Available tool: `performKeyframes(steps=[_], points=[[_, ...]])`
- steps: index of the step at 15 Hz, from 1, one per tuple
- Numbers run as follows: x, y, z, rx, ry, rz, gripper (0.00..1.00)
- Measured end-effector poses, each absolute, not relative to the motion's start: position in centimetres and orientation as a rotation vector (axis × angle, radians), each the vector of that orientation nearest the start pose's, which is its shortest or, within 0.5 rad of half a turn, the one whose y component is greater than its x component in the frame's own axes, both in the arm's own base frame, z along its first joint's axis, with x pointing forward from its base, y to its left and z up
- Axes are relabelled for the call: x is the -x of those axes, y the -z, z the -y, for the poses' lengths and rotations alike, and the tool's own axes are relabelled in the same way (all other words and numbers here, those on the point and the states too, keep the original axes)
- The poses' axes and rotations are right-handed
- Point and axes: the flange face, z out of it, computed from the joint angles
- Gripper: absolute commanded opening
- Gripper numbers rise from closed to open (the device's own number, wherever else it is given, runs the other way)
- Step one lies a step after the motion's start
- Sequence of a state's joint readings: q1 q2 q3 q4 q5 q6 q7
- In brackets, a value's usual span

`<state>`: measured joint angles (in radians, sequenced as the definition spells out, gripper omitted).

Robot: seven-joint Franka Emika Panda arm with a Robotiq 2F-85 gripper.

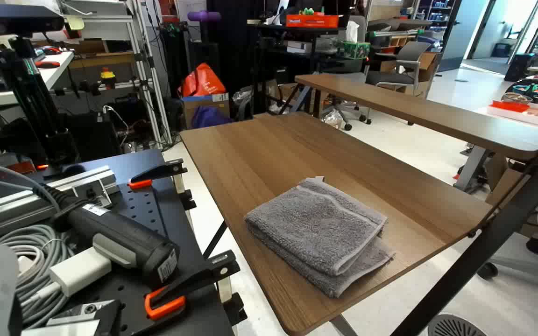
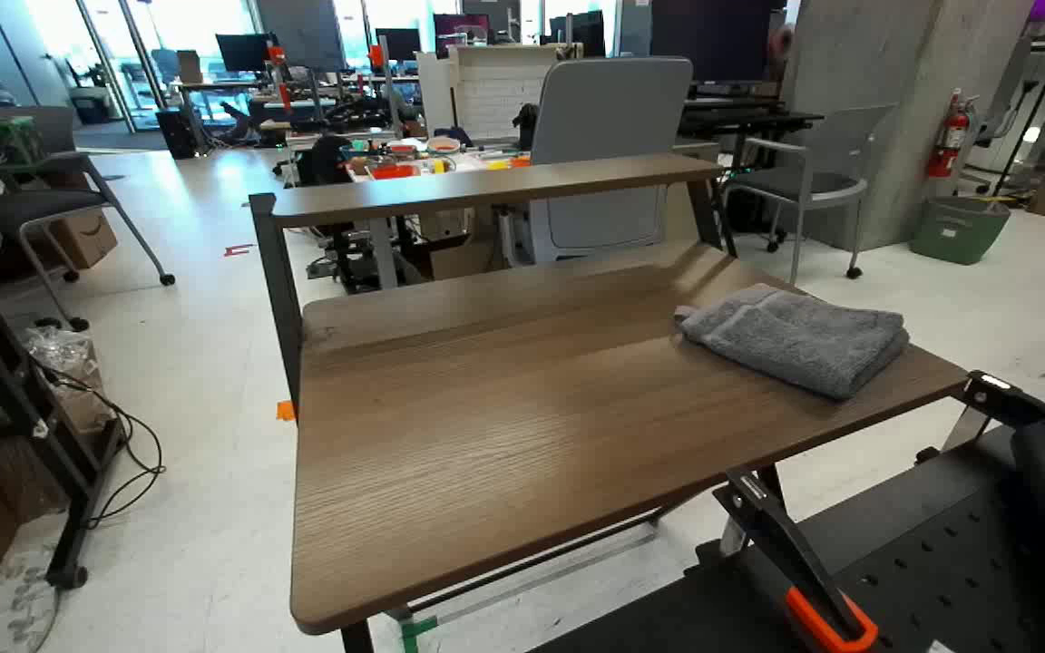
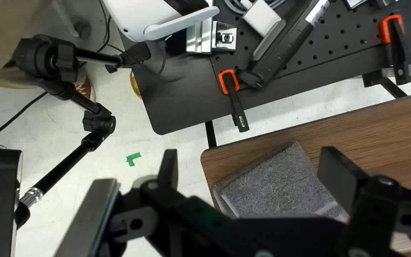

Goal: Slide the grey towel to the left

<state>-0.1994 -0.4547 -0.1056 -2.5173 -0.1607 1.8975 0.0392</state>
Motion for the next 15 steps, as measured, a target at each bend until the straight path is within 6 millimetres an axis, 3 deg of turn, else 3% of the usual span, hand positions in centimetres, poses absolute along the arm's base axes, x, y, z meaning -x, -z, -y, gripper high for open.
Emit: performKeyframes(steps=[4, 7, 10, 15], points=[[-36.3, -42.2, 12.7, 3.178, -0.286, -0.442, 1.0], [-37.5, -40.2, 12.9, 3.171, -0.305, -0.489, 1.0], [-40.3, -36.9, 13.3, 3.169, -0.319, -0.545, 1.0], [-46.5, -31.1, 12.8, 3.169, -0.255, -0.638, 1.0]])
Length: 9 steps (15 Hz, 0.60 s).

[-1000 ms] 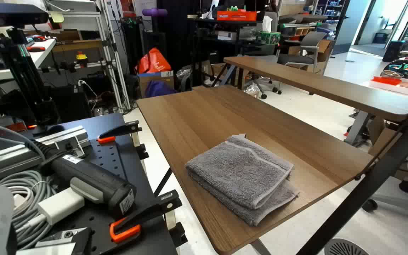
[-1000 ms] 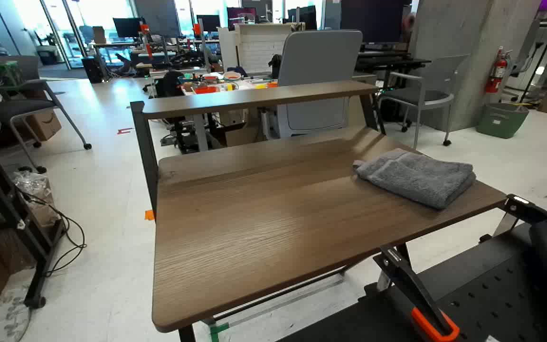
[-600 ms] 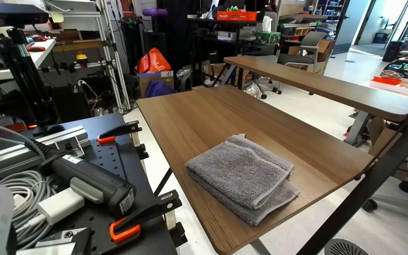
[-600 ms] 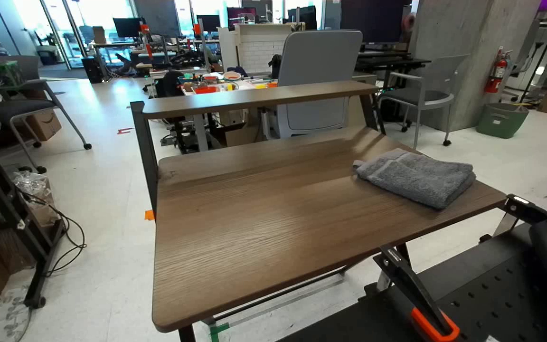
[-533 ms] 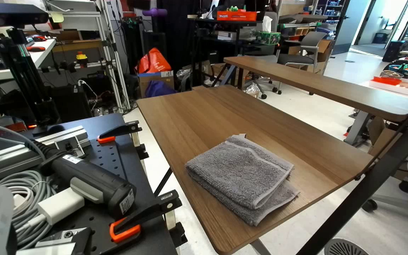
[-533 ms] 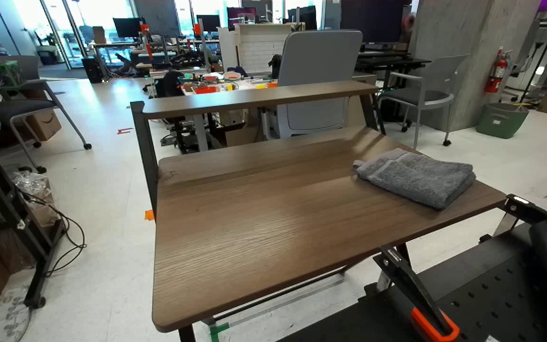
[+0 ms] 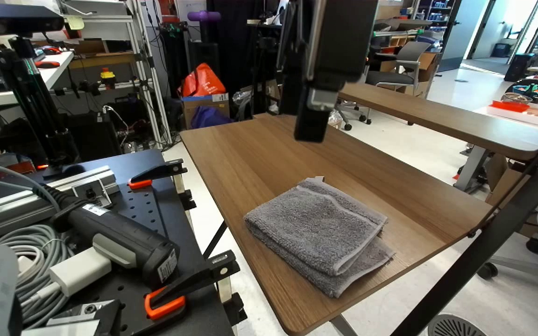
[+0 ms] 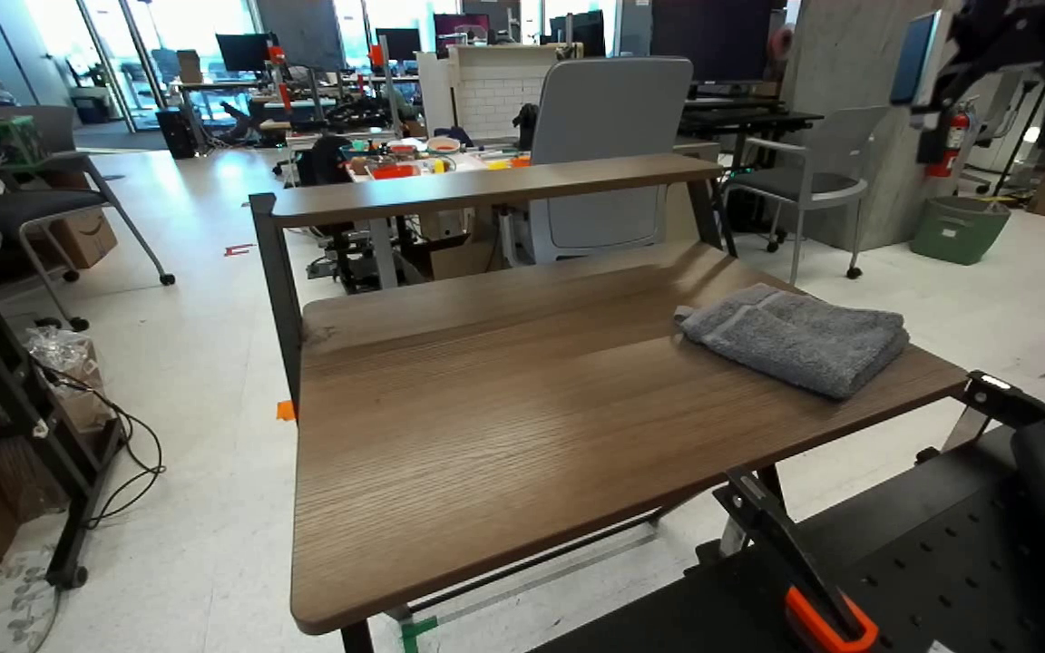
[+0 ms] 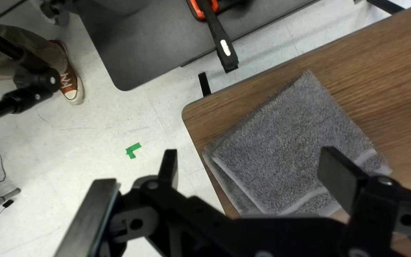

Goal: Slide the grey towel to the left

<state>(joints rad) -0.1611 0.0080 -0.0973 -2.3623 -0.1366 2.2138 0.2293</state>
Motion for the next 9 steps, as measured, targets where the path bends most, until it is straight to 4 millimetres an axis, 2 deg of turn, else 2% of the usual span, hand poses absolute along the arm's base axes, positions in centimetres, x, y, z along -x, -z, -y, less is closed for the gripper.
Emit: performKeyframes(steps=[4, 9], points=[[-49.7, -26.5, 11.0, 3.137, -0.229, -0.643, 1.0], [-51.4, -22.0, 9.6, 3.122, -0.178, -0.633, 1.0]])
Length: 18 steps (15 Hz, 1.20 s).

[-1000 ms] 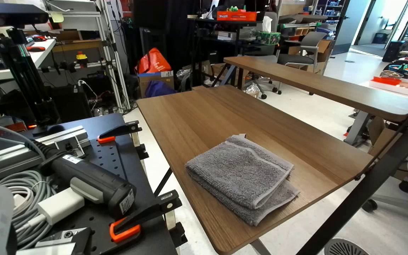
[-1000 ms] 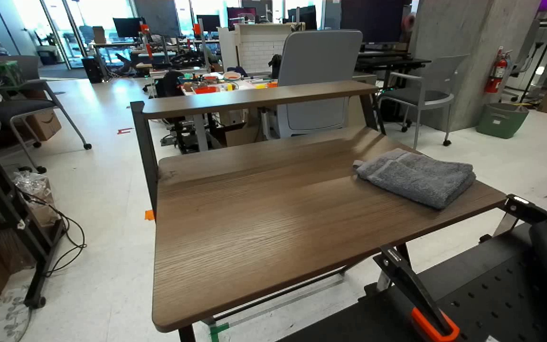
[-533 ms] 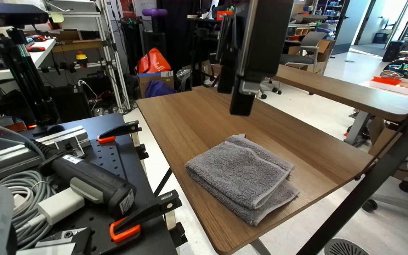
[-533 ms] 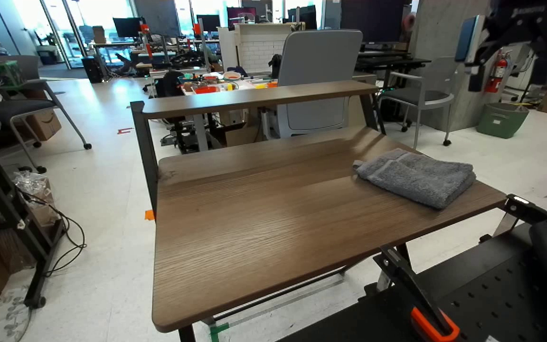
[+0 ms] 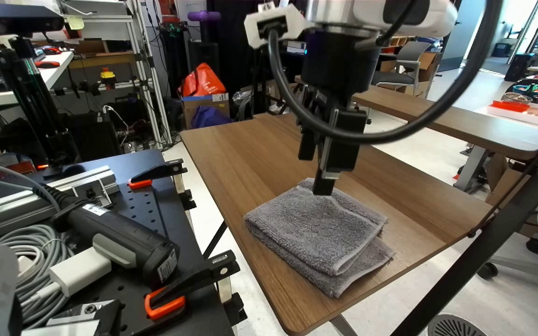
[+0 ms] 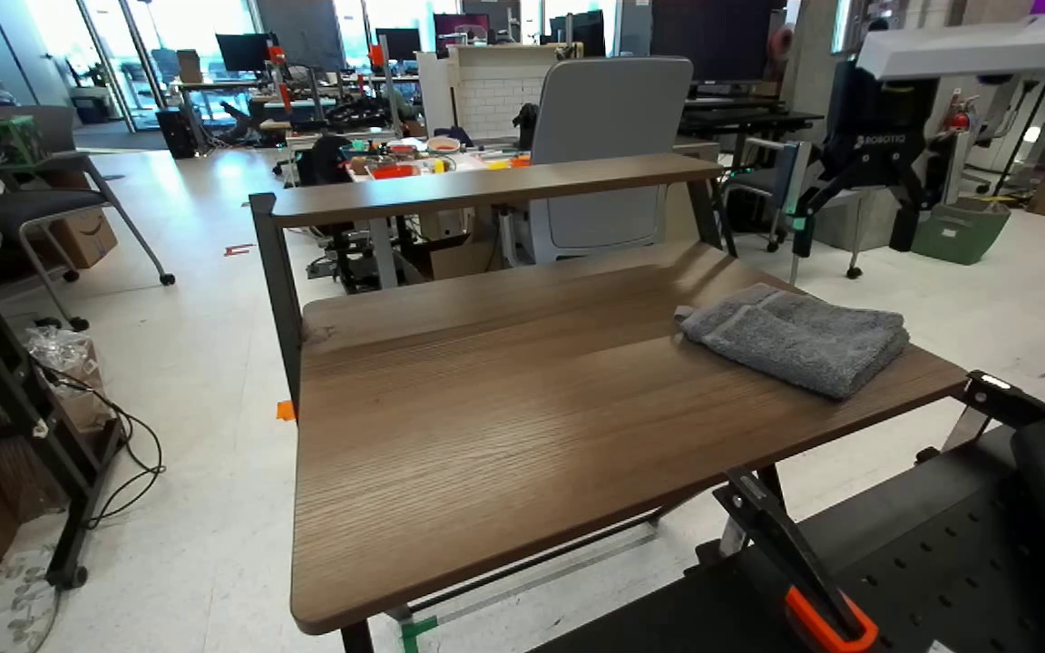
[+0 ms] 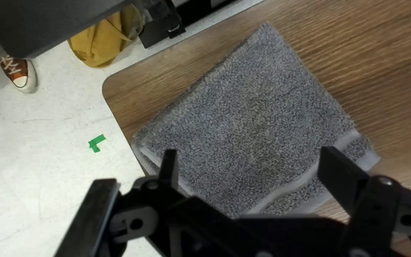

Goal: Slide the grey towel to the left

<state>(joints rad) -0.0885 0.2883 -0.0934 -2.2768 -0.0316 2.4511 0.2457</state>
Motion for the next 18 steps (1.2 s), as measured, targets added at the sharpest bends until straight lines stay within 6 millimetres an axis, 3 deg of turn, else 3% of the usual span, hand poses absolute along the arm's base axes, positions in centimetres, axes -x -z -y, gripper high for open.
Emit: performKeyframes(steps=[10, 18], points=[[-52.3, -15.4, 9.7, 3.107, -0.225, -0.669, 1.0], [-54.2, -11.8, 9.4, 3.113, -0.267, -0.653, 1.0]])
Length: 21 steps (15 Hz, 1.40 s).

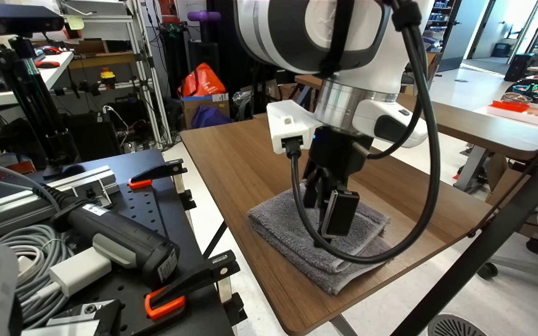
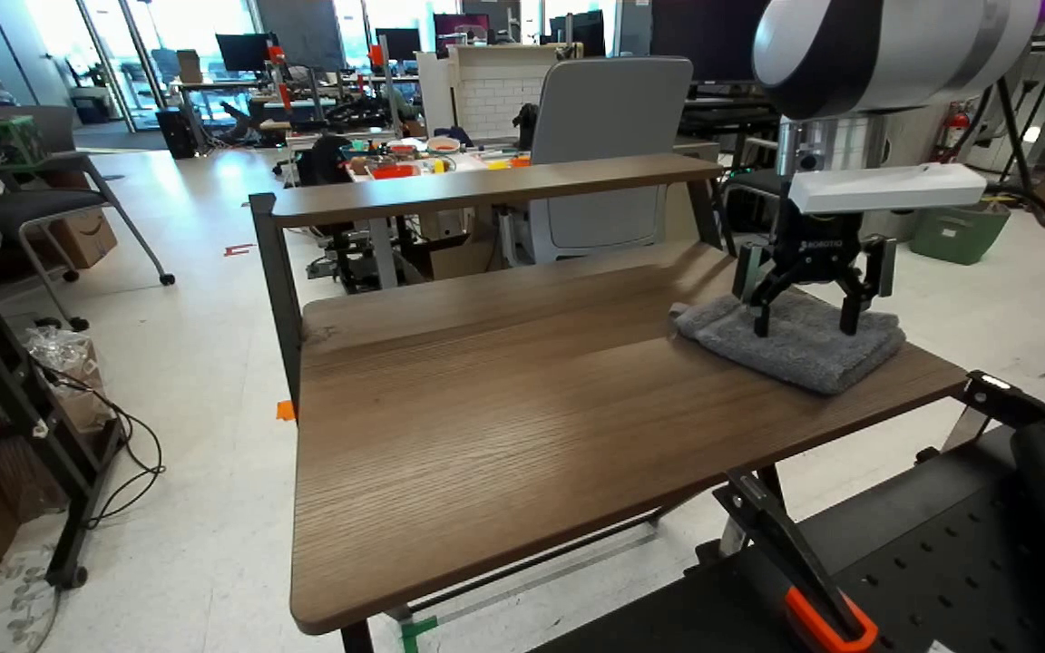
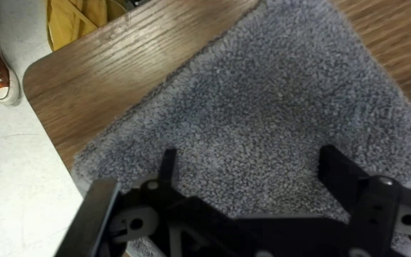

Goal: Slide the grey towel to the left

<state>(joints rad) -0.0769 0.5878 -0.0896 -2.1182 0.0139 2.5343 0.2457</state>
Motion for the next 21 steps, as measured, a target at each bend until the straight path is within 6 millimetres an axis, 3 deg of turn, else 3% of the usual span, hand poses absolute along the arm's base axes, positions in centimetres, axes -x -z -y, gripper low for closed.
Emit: performKeyframes(steps=[4, 8, 16, 21], points=[[-56.2, -11.1, 8.0, 3.127, -0.246, -0.607, 1.0], [-58.9, -11.1, 5.4, 3.145, -0.237, -0.53, 1.0], [-64.1, -10.6, -3.0, 3.165, -0.307, -0.32, 1.0], [-65.6, -8.8, -8.4, 3.179, -0.366, -0.193, 1.0]])
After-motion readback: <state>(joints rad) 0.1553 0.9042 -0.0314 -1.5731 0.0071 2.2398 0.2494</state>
